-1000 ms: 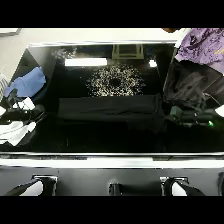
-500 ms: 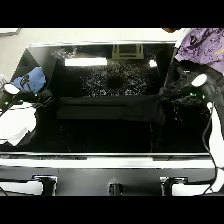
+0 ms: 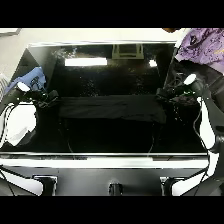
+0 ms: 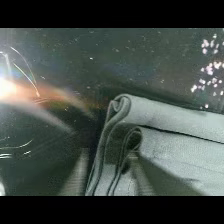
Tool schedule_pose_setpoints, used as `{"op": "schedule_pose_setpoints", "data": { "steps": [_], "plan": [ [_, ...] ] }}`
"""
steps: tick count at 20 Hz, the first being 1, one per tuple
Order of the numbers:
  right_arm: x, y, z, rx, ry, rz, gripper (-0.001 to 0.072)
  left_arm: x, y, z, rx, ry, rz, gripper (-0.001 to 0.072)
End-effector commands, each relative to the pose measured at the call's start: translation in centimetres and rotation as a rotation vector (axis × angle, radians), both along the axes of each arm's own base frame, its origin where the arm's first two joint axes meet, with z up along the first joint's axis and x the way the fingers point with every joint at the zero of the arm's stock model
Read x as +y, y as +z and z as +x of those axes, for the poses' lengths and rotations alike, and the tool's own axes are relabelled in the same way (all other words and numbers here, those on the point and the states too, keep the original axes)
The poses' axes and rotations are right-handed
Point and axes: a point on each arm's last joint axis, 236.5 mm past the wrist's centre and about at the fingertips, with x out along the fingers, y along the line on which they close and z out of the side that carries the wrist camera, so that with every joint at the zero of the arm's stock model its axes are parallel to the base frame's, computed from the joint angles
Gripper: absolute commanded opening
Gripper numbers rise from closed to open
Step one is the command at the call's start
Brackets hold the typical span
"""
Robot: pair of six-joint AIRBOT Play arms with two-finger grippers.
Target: Fold the clothes and pants, and hang the long-sleeved shirts on hangers.
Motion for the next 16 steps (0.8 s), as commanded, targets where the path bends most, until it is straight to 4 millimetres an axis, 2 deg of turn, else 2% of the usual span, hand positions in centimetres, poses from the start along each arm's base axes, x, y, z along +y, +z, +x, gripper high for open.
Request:
{"op": "schedule_pose_setpoints", "data": {
  "steps": [1, 2, 3, 5, 7, 9, 11, 13, 16],
  "plan": [
    [0.3, 0.9, 0.5, 0.015, -0.042, 0.029, 0.0332, -0.1, 0.3, 0.4, -0.002, 0.006, -0.010, 0.0452],
    [0.2, 2.1, 0.9, 0.000, -0.028, 0.022, 0.0375, 0.0, 1.1, 0.7, -0.010, 0.002, -0.010, 0.0519],
    [-0.4, 3.2, 1.3, -0.013, -0.020, 0.005, 0.0431, 0.2, 1.9, 1.0, -0.021, -0.001, -0.011, 0.0552],
    [-2.0, 4.9, 1.6, -0.024, -0.043, 0.019, 0.0485, 0.8, 4.1, 1.6, -0.050, -0.013, 0.006, 0.0551],
    [-4.3, 5.1, 0.8, 0.007, -0.102, 0.101, 0.0533, 1.7, 6.2, 1.9, -0.080, -0.030, 0.048, 0.0552],
    [-6.3, 4.1, -0.8, 0.075, -0.119, 0.208, 0.0558, 2.4, 7.8, 1.8, -0.097, -0.043, 0.089, 0.0552],
    [-7.2, 2.3, -2.6, 0.166, -0.125, 0.280, 0.0561, 2.7, 8.8, 1.7, -0.108, -0.049, 0.109, 0.0551],
    [-6.5, 0.6, -3.7, 0.226, -0.079, 0.315, 0.0613, 2.6, 9.1, 1.6, -0.110, -0.051, 0.108, 0.0550],
    [-4.7, -1.5, -3.6, 0.256, -0.043, 0.348, 0.0615, 2.6, 9.0, 1.6, -0.106, -0.036, 0.103, 0.0549]
  ]
}}
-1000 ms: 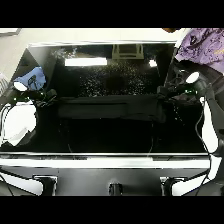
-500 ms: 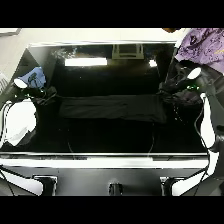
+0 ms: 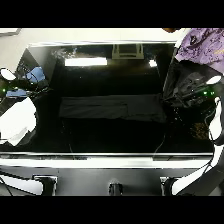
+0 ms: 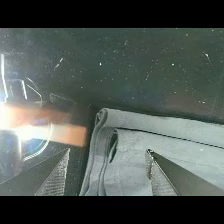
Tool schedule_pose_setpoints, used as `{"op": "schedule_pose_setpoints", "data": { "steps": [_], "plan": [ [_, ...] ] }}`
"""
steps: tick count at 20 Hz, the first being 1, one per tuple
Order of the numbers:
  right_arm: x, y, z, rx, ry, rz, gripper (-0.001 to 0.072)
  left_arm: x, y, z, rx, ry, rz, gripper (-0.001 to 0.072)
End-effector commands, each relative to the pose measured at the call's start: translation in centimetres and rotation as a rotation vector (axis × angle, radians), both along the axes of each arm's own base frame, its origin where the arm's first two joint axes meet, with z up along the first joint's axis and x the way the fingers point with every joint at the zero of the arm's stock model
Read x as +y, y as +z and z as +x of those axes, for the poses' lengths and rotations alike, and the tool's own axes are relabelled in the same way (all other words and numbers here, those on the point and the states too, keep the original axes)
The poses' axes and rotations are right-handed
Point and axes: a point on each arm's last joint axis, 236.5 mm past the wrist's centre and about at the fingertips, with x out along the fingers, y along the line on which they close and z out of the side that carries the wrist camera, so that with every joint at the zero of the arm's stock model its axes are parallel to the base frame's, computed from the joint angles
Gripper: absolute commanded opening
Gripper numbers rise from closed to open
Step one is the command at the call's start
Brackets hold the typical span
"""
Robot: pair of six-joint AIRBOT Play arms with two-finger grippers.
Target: Fold the clothes and pants, and hang the long-sleeved shirts on hangers.
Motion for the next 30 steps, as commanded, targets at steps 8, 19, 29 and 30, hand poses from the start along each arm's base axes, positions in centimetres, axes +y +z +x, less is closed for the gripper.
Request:
{"op": "schedule_pose_setpoints", "data": {
  "steps": [8, 19, 29, 30],
  "plan": [
    [7.2, -3.4, -0.4, 0.068, 0.119, 0.184, 0.0614, 0.2, 0.4, -0.1, -0.001, 0.005, 0.008, 0.0550],
    [4.2, 3.9, 1.1, -0.064, 0.115, -0.117, 0.0026, -9.8, 1.1, 2.4, -0.079, -0.060, -0.165, 0.0016],
    [0.4, 15.9, -2.0, -0.144, 0.029, -0.355, 0.0027, -39.2, -4.7, -2.3, 0.016, -0.258, -0.518, 0.0015],
    [0.3, 16.9, -2.2, -0.152, 0.020, -0.363, 0.0027, -41.4, -5.0, -3.1, 0.027, -0.282, -0.538, 0.0015]
  ]
}}
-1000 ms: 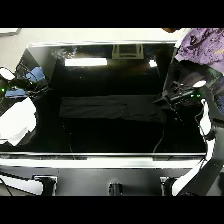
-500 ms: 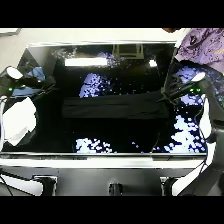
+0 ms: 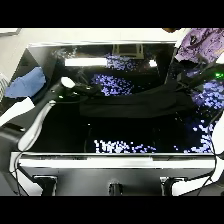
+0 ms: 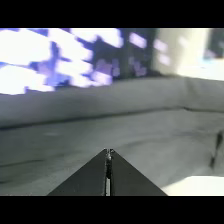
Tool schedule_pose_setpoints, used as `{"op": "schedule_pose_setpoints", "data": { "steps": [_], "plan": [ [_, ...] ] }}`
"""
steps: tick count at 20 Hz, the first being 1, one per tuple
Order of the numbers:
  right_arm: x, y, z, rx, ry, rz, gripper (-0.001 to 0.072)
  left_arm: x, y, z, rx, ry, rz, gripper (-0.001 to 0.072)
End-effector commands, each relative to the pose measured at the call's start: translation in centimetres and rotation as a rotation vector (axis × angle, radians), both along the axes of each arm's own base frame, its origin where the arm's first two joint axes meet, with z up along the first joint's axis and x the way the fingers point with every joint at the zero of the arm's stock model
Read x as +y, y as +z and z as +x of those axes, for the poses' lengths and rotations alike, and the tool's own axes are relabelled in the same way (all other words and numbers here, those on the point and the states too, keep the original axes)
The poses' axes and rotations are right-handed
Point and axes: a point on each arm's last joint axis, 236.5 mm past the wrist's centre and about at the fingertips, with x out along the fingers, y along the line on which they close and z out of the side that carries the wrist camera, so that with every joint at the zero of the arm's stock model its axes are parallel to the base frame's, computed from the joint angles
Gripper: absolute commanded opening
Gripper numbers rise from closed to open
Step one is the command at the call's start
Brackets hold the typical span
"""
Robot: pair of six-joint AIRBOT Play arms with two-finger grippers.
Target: Fold the clothes and pants, and hang the long-sleeved shirts on hangers.
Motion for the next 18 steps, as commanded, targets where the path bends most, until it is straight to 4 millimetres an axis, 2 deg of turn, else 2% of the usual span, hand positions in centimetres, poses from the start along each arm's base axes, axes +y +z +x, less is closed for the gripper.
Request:
{"op": "schedule_pose_setpoints", "data": {
  "steps": [1, 4, 7, 10, 12, 14, 16, 18],
  "plan": [
    [-0.8, 3.8, -1.3, -0.029, -0.038, -0.052, 0.0027, -9.0, -0.9, -2.9, 0.035, -0.058, -0.110, 0.0015],
    [-0.6, 5.9, -1.8, -0.058, -0.063, -0.054, 0.0027, -15.2, -0.6, -5.0, 0.058, -0.119, -0.200, 0.0016],
    [-0.2, 7.4, -2.4, -0.075, -0.079, -0.042, 0.0027, -20.6, -0.3, -7.1, 0.098, -0.159, -0.291, 0.0015],
    [0.8, 8.6, -2.8, -0.097, -0.080, -0.006, 0.0027, -24.5, -0.7, -9.1, 0.153, -0.163, -0.363, 0.0015],
    [1.2, 9.1, -2.9, -0.107, -0.082, 0.011, 0.0027, -25.7, -1.3, -10.4, 0.185, -0.163, -0.381, 0.0015],
    [1.2, 9.2, -2.8, -0.112, -0.083, 0.012, 0.0027, -26.1, -1.6, -11.2, 0.199, -0.181, -0.379, 0.0015],
    [1.2, 9.3, -2.5, -0.125, -0.087, 0.012, 0.0027, -25.5, -1.3, -10.6, 0.195, -0.183, -0.381, 0.0015],
    [1.6, 9.7, -2.0, -0.147, -0.085, 0.031, 0.0027, -23.6, -0.5, -9.0, 0.182, -0.189, -0.382, 0.0014]
  ]
}}
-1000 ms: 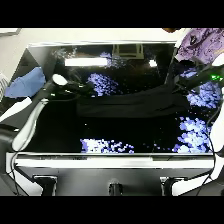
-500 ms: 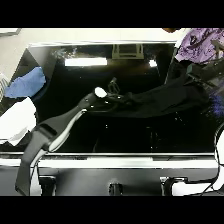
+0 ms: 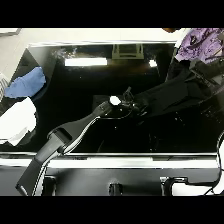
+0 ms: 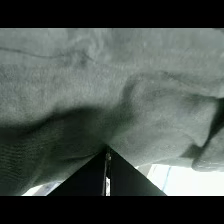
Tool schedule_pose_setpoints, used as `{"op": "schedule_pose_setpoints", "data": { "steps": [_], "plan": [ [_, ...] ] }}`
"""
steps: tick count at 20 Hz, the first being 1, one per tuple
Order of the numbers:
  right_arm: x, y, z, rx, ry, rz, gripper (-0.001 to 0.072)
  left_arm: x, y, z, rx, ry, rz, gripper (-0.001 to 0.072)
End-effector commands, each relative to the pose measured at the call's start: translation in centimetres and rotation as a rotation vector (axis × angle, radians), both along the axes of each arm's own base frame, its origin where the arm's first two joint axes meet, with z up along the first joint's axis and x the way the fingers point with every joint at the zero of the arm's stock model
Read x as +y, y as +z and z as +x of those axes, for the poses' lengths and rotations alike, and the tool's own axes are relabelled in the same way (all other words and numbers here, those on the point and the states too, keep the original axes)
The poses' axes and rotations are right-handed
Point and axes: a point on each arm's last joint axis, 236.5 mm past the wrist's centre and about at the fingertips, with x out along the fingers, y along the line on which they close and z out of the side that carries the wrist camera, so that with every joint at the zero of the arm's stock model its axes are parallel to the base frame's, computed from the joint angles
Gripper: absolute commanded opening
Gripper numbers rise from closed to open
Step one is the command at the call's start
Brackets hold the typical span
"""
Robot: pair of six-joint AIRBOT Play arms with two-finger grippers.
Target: Fold the clothes and pants, and hang the long-sleeved shirts on hangers.
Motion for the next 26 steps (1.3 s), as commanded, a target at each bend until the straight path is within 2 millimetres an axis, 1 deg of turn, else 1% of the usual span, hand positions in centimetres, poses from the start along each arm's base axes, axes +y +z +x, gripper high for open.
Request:
{"op": "schedule_pose_setpoints", "data": {
  "steps": [1, 3, 5, 6, 7, 9, 11, 13, 14, 16, 17, 19, 21, 24, 26],
  "plan": [
    [0.7, 0.7, 0.8, -0.042, 0.000, 0.031, 0.0027, 2.4, 1.2, 1.7, -0.018, -0.018, 0.000, 0.0014],
    [1.5, 1.0, 1.3, -0.055, -0.009, 0.072, 0.0027, 6.4, 2.7, 4.1, -0.090, -0.035, 0.063, 0.0013],
    [2.7, 1.5, 1.7, -0.067, -0.017, 0.127, 0.0027, 11.6, 4.7, 6.5, -0.164, -0.036, 0.158, 0.0013],
    [3.1, 1.7, 1.9, -0.078, -0.014, 0.130, 0.0027, 14.8, 5.9, 7.7, -0.202, -0.028, 0.225, 0.0013],
    [4.0, 1.6, 2.0, -0.075, -0.001, 0.130, 0.0027, 18.0, 7.0, 8.7, -0.234, -0.019, 0.297, 0.0013],
    [6.7, 1.6, 2.4, -0.081, 0.036, 0.138, 0.0027, 25.3, 10.0, 10.2, -0.299, 0.012, 0.446, 0.0014],
    [10.1, 1.0, 2.7, -0.071, 0.075, 0.148, 0.0027, 32.3, 12.8, 10.5, -0.327, 0.043, 0.579, 0.0014],
    [13.5, -0.1, 2.9, -0.052, 0.112, 0.138, 0.0027, 40.2, 15.3, 10.4, -0.340, 0.104, 0.741, 0.0014],
    [15.1, -0.7, 2.9, -0.044, 0.131, 0.133, 0.0027, 43.6, 16.4, 10.3, -0.344, 0.146, 0.808, 0.0015],
    [18.6, -1.9, 3.2, -0.033, 0.166, 0.144, 0.0027, 49.4, 18.8, 10.0, -0.351, 0.242, 0.902, 0.0015],
    [20.5, -2.6, 3.3, -0.027, 0.179, 0.155, 0.0027, 51.5, 19.9, 9.9, -0.355, 0.287, 0.918, 0.0015],
    [23.7, -4.2, 3.6, -0.014, 0.202, 0.170, 0.0027, 54.5, 21.5, 9.6, -0.358, 0.357, 0.927, 0.0016],
    [26.8, -6.3, 3.8, 0.002, 0.225, 0.181, 0.0027, 56.5, 22.3, 9.2, -0.350, 0.400, 0.934, 0.0016],
    [30.4, -9.2, 4.0, 0.043, 0.235, 0.226, 0.0027, 58.4, 22.3, 8.7, -0.318, 0.423, 0.944, 0.0016],
    [32.1, -11.1, 4.1, 0.068, 0.236, 0.244, 0.0027, 58.8, 22.2, 8.6, -0.311, 0.430, 0.946, 0.0016]
  ]
}}
